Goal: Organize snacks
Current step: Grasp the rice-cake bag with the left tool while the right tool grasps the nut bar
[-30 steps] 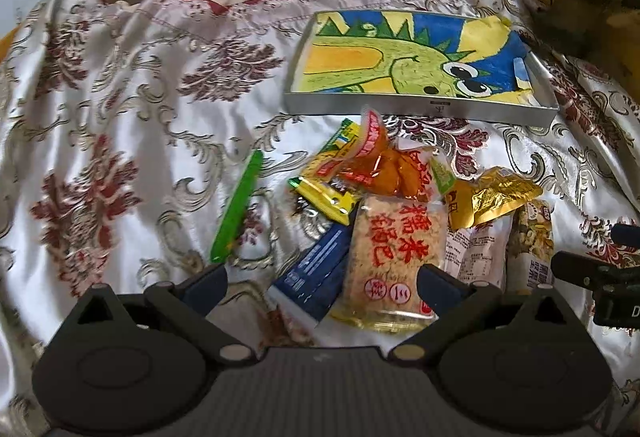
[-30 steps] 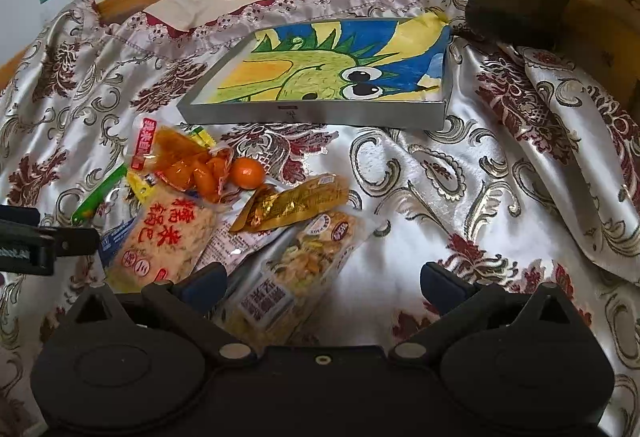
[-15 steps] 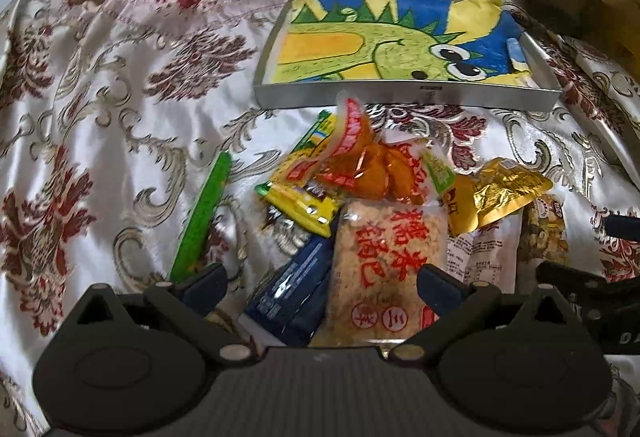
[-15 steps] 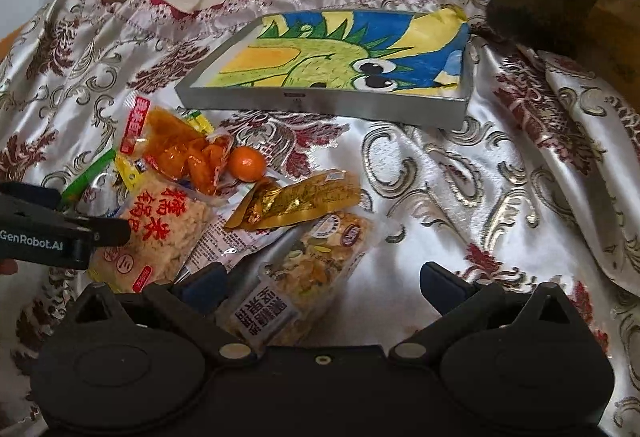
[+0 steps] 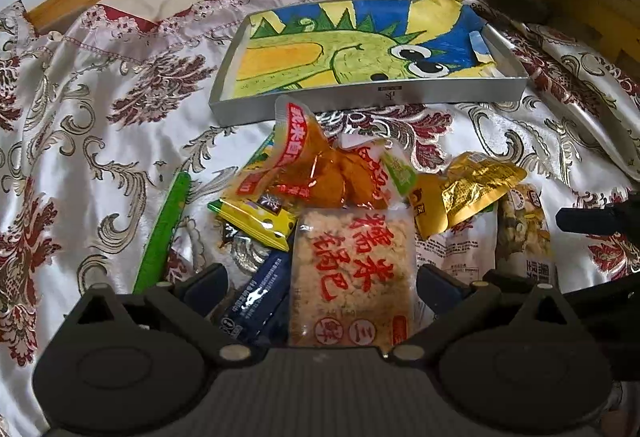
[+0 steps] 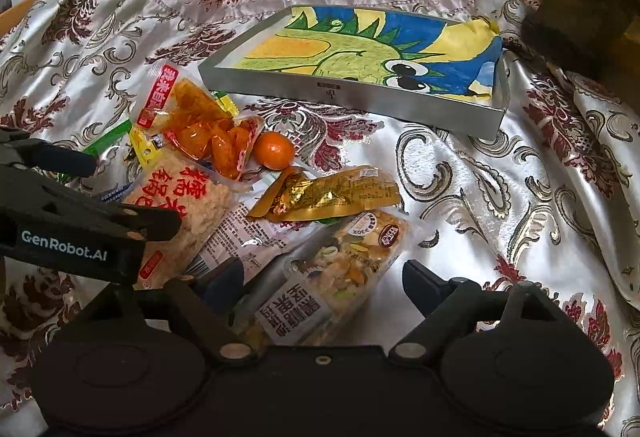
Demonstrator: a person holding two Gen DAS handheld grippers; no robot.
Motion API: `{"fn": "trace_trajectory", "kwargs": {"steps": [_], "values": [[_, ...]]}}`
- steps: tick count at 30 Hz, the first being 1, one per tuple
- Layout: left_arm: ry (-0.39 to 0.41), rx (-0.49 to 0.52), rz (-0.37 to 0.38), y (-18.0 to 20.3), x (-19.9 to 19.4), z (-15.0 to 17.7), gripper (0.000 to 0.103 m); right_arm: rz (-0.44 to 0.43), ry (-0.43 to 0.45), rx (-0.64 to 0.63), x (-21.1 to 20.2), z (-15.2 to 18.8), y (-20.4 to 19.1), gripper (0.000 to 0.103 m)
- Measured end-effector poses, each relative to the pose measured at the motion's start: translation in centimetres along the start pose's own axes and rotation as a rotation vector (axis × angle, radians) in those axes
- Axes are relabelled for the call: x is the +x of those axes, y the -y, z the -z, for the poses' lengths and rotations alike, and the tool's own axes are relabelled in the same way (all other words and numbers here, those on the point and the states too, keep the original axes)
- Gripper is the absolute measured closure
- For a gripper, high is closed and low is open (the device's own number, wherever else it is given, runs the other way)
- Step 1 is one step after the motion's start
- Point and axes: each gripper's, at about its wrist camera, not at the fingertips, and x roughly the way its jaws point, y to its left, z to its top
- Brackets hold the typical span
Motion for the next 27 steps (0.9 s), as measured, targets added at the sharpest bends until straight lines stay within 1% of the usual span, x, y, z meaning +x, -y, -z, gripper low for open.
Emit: {"fn": "trace_trajectory", "kwargs": {"steps": [2,4,5,6,9,11,13,14,15,20,23,25,27], "values": [[-0.011,0.006,0.004,0.0,0.2,0.0,0.001,0.001,-0.002,-0.007,-0.2,0.1,-0.1,0.023],[-0.011,0.012,0.003,0.1,0.3,0.0,0.001,0.001,-0.004,-0.01,-0.3,0.1,-0.1,0.029],[-0.01,0.016,-0.001,0.1,0.3,0.0,0.001,0.006,-0.007,-0.012,-0.4,0.1,0.0,0.036],[-0.009,0.02,-0.004,0.2,0.3,0.1,0.001,0.016,-0.013,-0.014,-0.4,0.1,0.1,0.047],[-0.011,0.024,0.006,0.2,0.2,0.2,0.001,0.047,-0.042,-0.001,-0.6,0.4,0.8,0.057],[-0.016,0.03,0.02,0.3,0.3,0.2,0.001,0.046,-0.04,0.02,-0.8,0.5,1.5,0.057],[-0.024,0.042,0.027,0.4,0.6,0.3,0.001,0.038,-0.042,0.043,-0.7,0.4,2.0,0.053],[-0.021,0.051,0.034,0.4,0.7,0.4,0.001,0.032,-0.045,0.062,-0.6,0.3,2.3,0.047],[-0.023,0.058,0.037,0.5,0.9,0.5,0.001,0.032,-0.047,0.076,-0.5,0.2,2.5,0.044],[-0.033,0.071,0.053,0.5,1.9,0.6,0.002,0.007,-0.05,0.144,0.3,-0.1,3.5,0.042],[-0.04,0.099,0.051,1.1,2.3,0.7,0.003,-0.008,-0.056,0.169,0.7,-0.1,3.7,0.043],[-0.038,0.115,0.041,1.5,2.4,0.7,0.007,-0.015,-0.058,0.166,0.9,-0.1,3.6,0.045],[-0.038,0.122,0.04,1.8,2.3,0.7,0.013,-0.022,-0.066,0.147,1.1,0.0,3.2,0.056]]}}
